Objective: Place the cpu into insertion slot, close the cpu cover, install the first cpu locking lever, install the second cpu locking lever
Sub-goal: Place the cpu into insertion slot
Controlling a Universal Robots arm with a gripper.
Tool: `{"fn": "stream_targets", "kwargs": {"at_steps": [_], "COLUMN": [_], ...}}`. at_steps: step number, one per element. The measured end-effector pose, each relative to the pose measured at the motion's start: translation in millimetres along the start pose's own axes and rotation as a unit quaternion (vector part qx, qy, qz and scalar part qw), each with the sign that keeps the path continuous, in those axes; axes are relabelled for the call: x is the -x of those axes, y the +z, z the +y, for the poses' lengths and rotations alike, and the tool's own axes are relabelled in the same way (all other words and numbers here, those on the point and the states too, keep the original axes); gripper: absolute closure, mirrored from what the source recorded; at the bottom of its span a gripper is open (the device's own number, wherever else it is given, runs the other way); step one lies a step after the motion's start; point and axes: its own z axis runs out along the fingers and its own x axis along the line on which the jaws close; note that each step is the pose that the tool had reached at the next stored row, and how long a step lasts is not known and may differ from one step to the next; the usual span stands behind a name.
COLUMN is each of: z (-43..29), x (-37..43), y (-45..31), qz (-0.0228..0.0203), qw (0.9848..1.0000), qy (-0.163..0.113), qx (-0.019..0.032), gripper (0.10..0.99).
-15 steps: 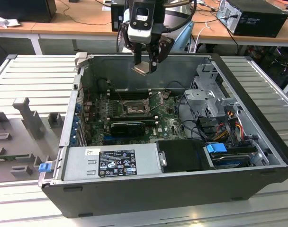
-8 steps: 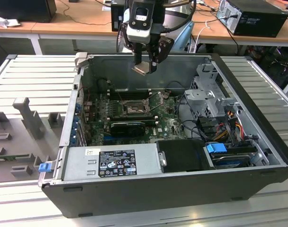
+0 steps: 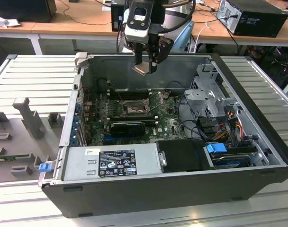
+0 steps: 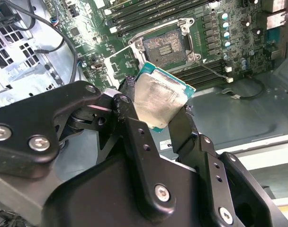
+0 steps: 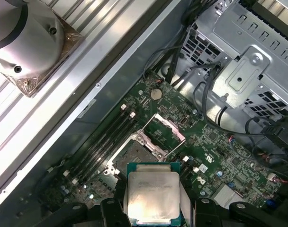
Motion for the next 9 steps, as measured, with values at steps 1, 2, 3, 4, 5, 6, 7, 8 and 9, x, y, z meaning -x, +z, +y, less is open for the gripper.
{"fn": "stream_targets", "kwargs": {"at_steps": [1, 2, 3, 4, 5, 6, 7, 8, 9], "z": [0.0, 0.0, 0.0, 0.0, 0.0, 0.0, 0.0, 0.0, -0.1], "x": [0.0, 0.0, 0.0, 0.0, 0.0, 0.0, -0.1, 0.0, 0.0], "y": [0.0, 0.0, 0.0, 0.1, 0.2, 0.2, 0.3, 0.4, 0.5], "qz": [-0.0003, -0.0006, -0.0008, -0.001, -0.0012, -0.0014, -0.0024, -0.003, -0.0035], "qw": [1.0, 1.0, 1.0, 0.9999, 0.9999, 0.9999, 0.9998, 0.9997, 0.9995], "qy": [0.003, 0.007, 0.008, 0.011, 0.014, 0.016, 0.021, 0.026, 0.03], "qx": [0.0, 0.0001, 0.0001, 0.0002, 0.0003, 0.0003, 0.0, -0.0001, 0.0], "gripper": [0.561, 0.561, 0.561, 0.561, 0.561, 0.561, 0.561, 0.561, 0.561]}}
